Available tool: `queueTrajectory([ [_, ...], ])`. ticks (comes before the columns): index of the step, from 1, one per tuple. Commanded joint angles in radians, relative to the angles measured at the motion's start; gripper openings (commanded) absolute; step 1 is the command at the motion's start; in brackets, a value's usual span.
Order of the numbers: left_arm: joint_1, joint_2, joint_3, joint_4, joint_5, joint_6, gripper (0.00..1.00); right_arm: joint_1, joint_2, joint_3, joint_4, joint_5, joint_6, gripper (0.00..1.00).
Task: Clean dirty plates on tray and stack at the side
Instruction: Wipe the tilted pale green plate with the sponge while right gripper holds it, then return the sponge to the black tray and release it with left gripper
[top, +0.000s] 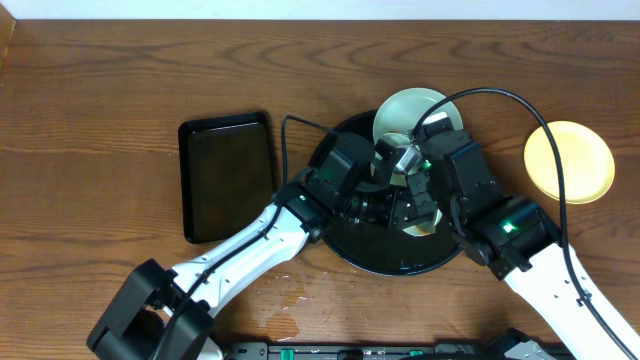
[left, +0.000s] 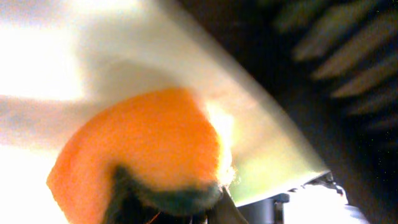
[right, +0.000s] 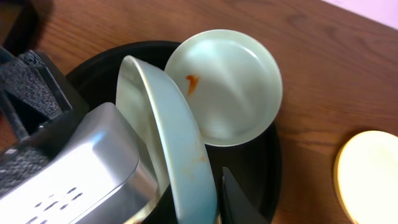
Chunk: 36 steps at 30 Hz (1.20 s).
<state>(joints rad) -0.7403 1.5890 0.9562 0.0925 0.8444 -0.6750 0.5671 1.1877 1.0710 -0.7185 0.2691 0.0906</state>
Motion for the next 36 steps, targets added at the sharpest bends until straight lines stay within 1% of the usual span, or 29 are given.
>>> queueTrajectory([
  [1,0.012,0.004,0.015,-0.096,-0.193,0.073,0.07,0.014,-0.009,0.019,0.026,-0.085,0.051,0.01],
  [7,0.06,0.004,0.015,-0.246,-0.375,0.08,0.08,0.014,-0.009,0.019,0.027,-0.085,0.051,0.01],
  [9,0.087,0.004,0.015,-0.273,-0.402,0.08,0.08,0.014,-0.009,0.019,0.026,-0.085,0.051,0.01],
  [12,0.152,0.004,0.015,-0.307,-0.409,0.081,0.08,0.014,-0.009,0.019,0.026,-0.085,0.051,0.01],
  [18,0.292,-0.031,0.016,-0.328,-0.403,0.154,0.07,0.014,-0.009,0.019,0.026,-0.085,0.051,0.01],
  [24,0.384,-0.17,0.019,-0.337,-0.382,0.228,0.07,0.014,-0.009,0.019,0.026,-0.085,0.051,0.01],
  [28,0.434,-0.284,0.019,-0.407,-0.394,0.291,0.08,0.014,-0.009,0.019,0.026,-0.085,0.051,0.01],
  [30,0.459,-0.32,0.019,-0.484,-0.468,0.309,0.07,0.014,-0.009,0.019,0.023,-0.085,0.051,0.01],
  [33,0.502,-0.338,0.017,-0.639,-0.705,0.309,0.07,0.014,-0.008,0.019,0.013,-0.076,0.073,0.01],
  [36,0.546,-0.311,-0.005,-0.705,-0.858,0.308,0.08,0.013,-0.007,0.019,-0.004,-0.066,0.093,0.01],
])
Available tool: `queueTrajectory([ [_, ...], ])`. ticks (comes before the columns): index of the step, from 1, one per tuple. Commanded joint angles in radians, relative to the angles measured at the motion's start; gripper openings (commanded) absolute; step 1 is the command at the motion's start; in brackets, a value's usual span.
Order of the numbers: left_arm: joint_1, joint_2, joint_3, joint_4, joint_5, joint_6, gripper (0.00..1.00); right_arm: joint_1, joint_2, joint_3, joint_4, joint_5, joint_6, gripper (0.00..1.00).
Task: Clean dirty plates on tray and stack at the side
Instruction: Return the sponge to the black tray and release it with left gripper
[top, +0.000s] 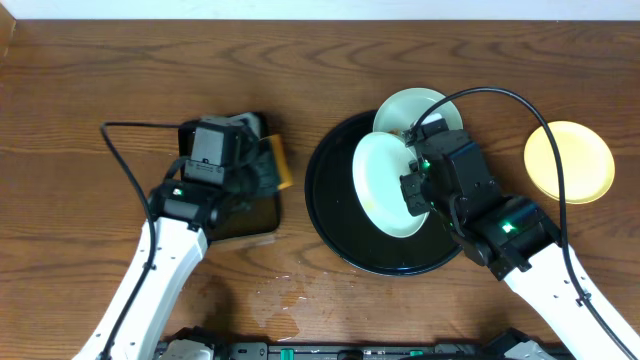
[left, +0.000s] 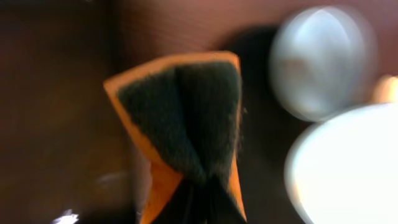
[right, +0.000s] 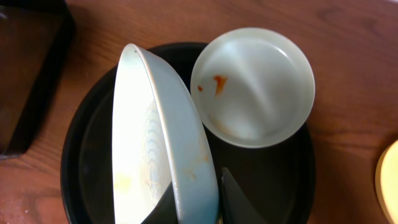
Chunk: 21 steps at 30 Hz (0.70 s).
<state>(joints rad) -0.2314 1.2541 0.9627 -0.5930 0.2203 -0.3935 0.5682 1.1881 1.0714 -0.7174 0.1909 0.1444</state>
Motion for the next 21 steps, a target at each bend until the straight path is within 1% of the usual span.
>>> queueTrajectory([
  [1,0.053,0.04,-0.023,-0.019,-0.253,0.027,0.07,0.009,-0.006,0.019,-0.009,0.011,0.046,0.01],
  [4,0.096,0.111,-0.043,0.013,-0.259,0.053,0.07,-0.006,-0.002,0.019,-0.015,0.011,0.064,0.01],
  [9,0.126,0.273,-0.045,0.077,-0.259,0.154,0.08,-0.025,-0.002,0.019,-0.028,0.011,0.074,0.01],
  [12,0.126,0.327,-0.044,0.09,-0.254,0.157,0.08,-0.045,-0.002,0.019,-0.047,0.011,0.128,0.01],
  [13,0.126,0.329,-0.044,0.089,-0.255,0.158,0.11,-0.06,-0.002,0.019,-0.057,0.001,0.154,0.01],
  [15,0.126,0.315,-0.029,0.067,-0.255,0.158,0.38,-0.097,0.0,0.019,-0.07,-0.037,0.163,0.01],
  [17,0.126,0.284,-0.005,0.036,-0.254,0.157,0.52,-0.148,0.004,0.019,-0.082,-0.048,0.163,0.01],
  [18,0.126,0.266,0.006,0.023,-0.254,0.157,0.6,-0.178,0.006,0.019,-0.085,-0.051,0.163,0.01],
  [19,0.126,0.233,0.021,0.004,-0.254,0.157,0.7,-0.216,0.008,0.019,-0.085,-0.082,0.163,0.01],
  [21,0.126,0.179,0.034,-0.009,-0.254,0.157,0.74,-0.285,0.01,0.019,-0.08,-0.187,0.163,0.01],
])
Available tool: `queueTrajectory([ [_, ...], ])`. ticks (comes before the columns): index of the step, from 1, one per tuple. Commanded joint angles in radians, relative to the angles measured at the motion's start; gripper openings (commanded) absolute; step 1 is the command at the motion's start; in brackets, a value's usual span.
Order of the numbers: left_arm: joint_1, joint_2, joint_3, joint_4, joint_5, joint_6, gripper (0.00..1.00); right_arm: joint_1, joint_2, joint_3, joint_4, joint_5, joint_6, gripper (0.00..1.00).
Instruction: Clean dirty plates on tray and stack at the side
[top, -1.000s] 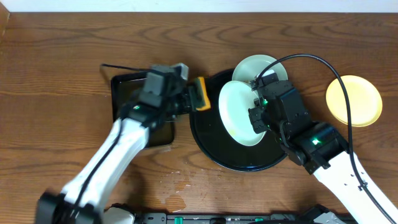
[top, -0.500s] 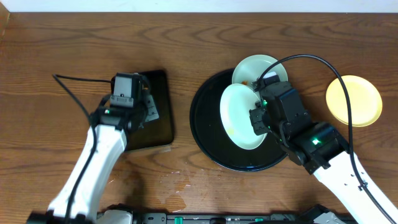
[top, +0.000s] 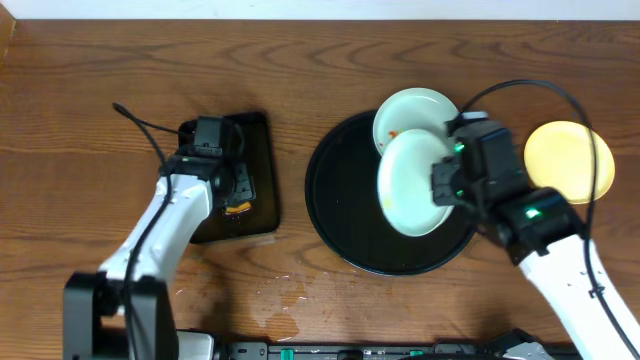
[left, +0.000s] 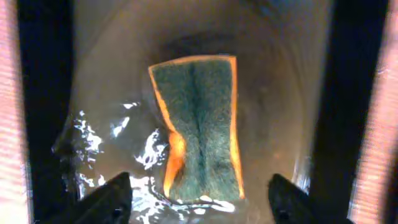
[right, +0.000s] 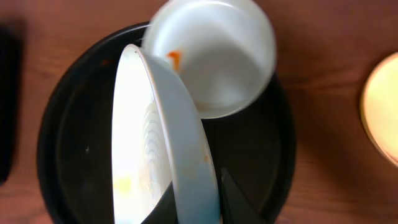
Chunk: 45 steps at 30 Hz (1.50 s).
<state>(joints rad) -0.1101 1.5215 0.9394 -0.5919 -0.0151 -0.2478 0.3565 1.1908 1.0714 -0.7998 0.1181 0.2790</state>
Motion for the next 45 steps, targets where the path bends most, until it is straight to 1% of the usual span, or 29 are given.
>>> queueTrajectory([
  [1,0.004,-0.115,0.058,-0.011,-0.019,0.011,0.75,-0.111,0.01,0.019,0.002,-0.176,0.044,0.01],
  [2,0.004,-0.151,0.058,-0.011,-0.019,0.011,0.75,-0.155,0.016,0.019,-0.006,-0.222,0.085,0.01],
  [4,0.004,-0.206,0.058,-0.013,-0.019,0.008,0.77,-0.217,0.034,0.019,-0.025,-0.236,0.132,0.01],
  [5,0.004,-0.232,0.058,-0.014,-0.019,0.007,0.77,-0.232,0.043,0.019,-0.026,-0.235,0.114,0.01],
  [6,0.004,-0.255,0.058,-0.018,-0.019,0.007,0.77,-0.243,0.056,0.019,-0.023,-0.262,0.048,0.01],
  [8,0.004,-0.293,0.058,-0.026,-0.019,0.007,0.78,-0.238,0.065,0.019,-0.025,-0.393,-0.133,0.01],
  [9,0.004,-0.308,0.058,-0.033,-0.019,0.007,0.78,-0.226,0.065,0.019,-0.031,-0.394,-0.157,0.01],
  [12,0.004,-0.331,0.058,-0.043,-0.019,0.007,0.78,-0.184,0.065,0.02,-0.044,-0.183,-0.065,0.01],
  [14,0.004,-0.333,0.058,-0.049,-0.019,0.007,0.78,-0.189,0.063,0.022,-0.038,-0.233,-0.013,0.01],
  [16,0.004,-0.333,0.058,-0.061,-0.019,0.007,0.78,-0.229,0.063,0.022,-0.015,-0.272,0.031,0.01],
  [19,0.004,-0.333,0.058,-0.075,-0.019,0.007,0.78,-0.354,0.064,0.022,0.023,-0.325,0.099,0.01],
  [21,0.004,-0.333,0.058,-0.077,-0.019,0.007,0.78,-0.476,0.072,0.022,0.069,-0.457,0.099,0.01],
  [24,0.004,-0.333,0.058,-0.077,-0.019,0.007,0.78,-0.635,0.1,0.022,0.113,-0.583,0.111,0.01],
  [28,0.004,-0.333,0.058,-0.077,-0.019,0.007,0.79,-0.83,0.171,0.021,0.126,-0.605,0.188,0.01],
  [31,0.004,-0.333,0.058,-0.077,-0.019,0.007,0.79,-0.938,0.24,0.021,0.162,-0.607,0.225,0.01],
  [34,0.004,-0.333,0.058,-0.077,-0.019,0.007,0.79,-1.02,0.306,0.021,0.234,-0.644,0.249,0.01],
  [37,0.004,-0.333,0.058,-0.074,-0.019,0.007,0.79,-1.081,0.37,0.021,0.285,-0.62,0.278,0.01],
  [40,0.004,-0.333,0.058,-0.073,-0.019,0.007,0.79,-1.125,0.433,0.021,0.292,-0.568,0.311,0.01],
  [45,0.004,-0.333,0.058,-0.074,-0.019,0.007,0.79,-1.154,0.528,0.021,0.296,-0.484,0.305,0.01],
])
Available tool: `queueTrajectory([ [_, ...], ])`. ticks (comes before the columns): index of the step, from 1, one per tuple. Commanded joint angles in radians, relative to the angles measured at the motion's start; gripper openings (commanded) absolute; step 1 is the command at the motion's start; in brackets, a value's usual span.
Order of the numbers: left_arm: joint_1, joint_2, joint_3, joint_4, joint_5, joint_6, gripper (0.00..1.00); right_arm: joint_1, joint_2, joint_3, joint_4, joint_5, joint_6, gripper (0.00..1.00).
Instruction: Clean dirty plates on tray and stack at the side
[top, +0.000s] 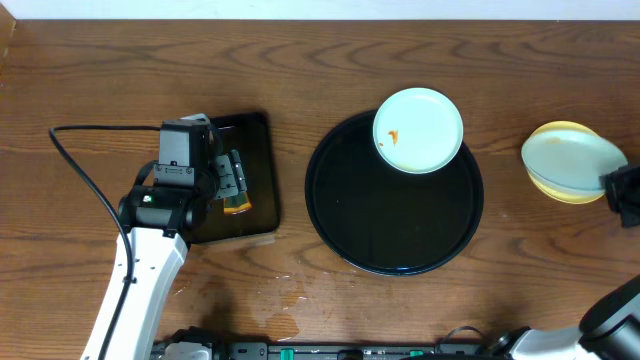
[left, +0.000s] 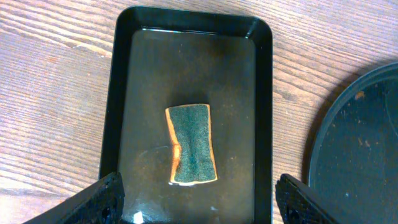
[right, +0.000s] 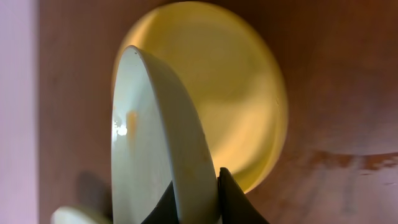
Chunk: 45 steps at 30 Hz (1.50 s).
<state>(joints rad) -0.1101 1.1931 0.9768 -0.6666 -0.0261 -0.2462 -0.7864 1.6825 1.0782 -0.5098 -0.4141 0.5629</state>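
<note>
A pale green plate (top: 418, 130) with an orange stain rests on the far rim of the round black tray (top: 395, 255). My right gripper (right: 208, 199) is shut on the rim of a second pale plate (right: 155, 143), held tilted just over the yellow plate (right: 249, 93) at the table's right side; from overhead this held plate (top: 572, 158) covers most of the yellow plate (top: 566, 195). My left gripper (left: 199, 211) is open above the orange-and-green sponge (left: 191, 152), which lies in the black rectangular tray (left: 264, 124).
The rectangular tray (top: 262, 190) holds shallow water and sits left of the round tray. A small wet patch (top: 285, 295) marks the wood near the front edge. The left arm's cable (top: 90, 130) loops over the table at the left.
My right gripper has moved with the pale plate from over the round tray to over the yellow plate at the right. My left gripper stands higher above the sponge, still open.
At first my left gripper pressed the sponge against the plate that my right gripper held over the round tray. Then the left held the sponge over the rectangular tray. Then the sponge lay there, released. Now the held plate is over the yellow plate.
</note>
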Motion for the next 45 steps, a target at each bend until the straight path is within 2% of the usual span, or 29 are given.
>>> queueTrajectory([
  [1,0.004,-0.005,0.02,0.001,-0.008,0.006,0.79,-0.011,0.045,0.014,0.016,0.046,0.006,0.03],
  [2,0.004,-0.005,0.02,0.001,-0.008,0.006,0.79,-0.011,0.053,0.014,0.033,0.033,-0.016,0.12],
  [3,0.004,-0.005,0.02,0.001,-0.008,0.006,0.79,-0.011,0.054,0.014,0.046,0.009,-0.032,0.29],
  [4,0.004,-0.005,0.02,0.001,-0.008,0.006,0.79,-0.01,0.05,0.015,0.058,-0.015,-0.037,0.4],
  [5,0.004,-0.005,0.02,0.001,-0.008,0.006,0.79,-0.011,0.042,0.015,0.07,-0.046,-0.038,0.45],
  [8,0.004,-0.005,0.02,0.001,-0.008,0.006,0.79,-0.006,0.001,0.015,0.11,-0.12,-0.044,0.54],
  [12,0.004,-0.005,0.02,0.001,-0.008,0.006,0.79,0.023,-0.078,0.015,0.098,-0.111,-0.069,0.54],
  [17,0.004,-0.005,0.02,0.001,-0.008,0.006,0.79,0.141,-0.176,0.015,0.086,-0.13,-0.179,0.54],
  [20,0.004,-0.005,0.02,0.0,-0.008,0.006,0.79,0.287,-0.197,0.014,0.042,-0.136,-0.283,0.51],
  [23,0.004,-0.005,0.02,-0.007,-0.008,0.006,0.79,0.455,-0.178,0.014,-0.023,-0.057,-0.377,0.48],
  [27,0.004,-0.005,0.02,-0.022,-0.008,0.006,0.8,0.676,-0.098,0.014,-0.054,0.169,-0.388,0.45],
  [31,0.004,-0.005,0.02,-0.029,-0.008,0.006,0.79,0.813,0.008,0.014,-0.002,0.369,-0.385,0.45],
  [34,0.004,-0.005,0.02,-0.029,-0.008,0.006,0.8,0.856,0.095,0.014,0.065,0.473,-0.384,0.46],
  [37,0.004,-0.005,0.02,-0.029,-0.008,0.006,0.8,0.859,0.166,0.014,0.14,0.439,-0.377,0.45],
  [41,0.004,-0.005,0.02,-0.029,-0.008,0.006,0.8,0.859,0.195,0.014,0.171,0.423,-0.326,0.27],
  [45,0.004,-0.005,0.019,-0.029,-0.008,0.006,0.8,0.859,0.182,0.014,0.163,0.423,-0.309,0.02],
])
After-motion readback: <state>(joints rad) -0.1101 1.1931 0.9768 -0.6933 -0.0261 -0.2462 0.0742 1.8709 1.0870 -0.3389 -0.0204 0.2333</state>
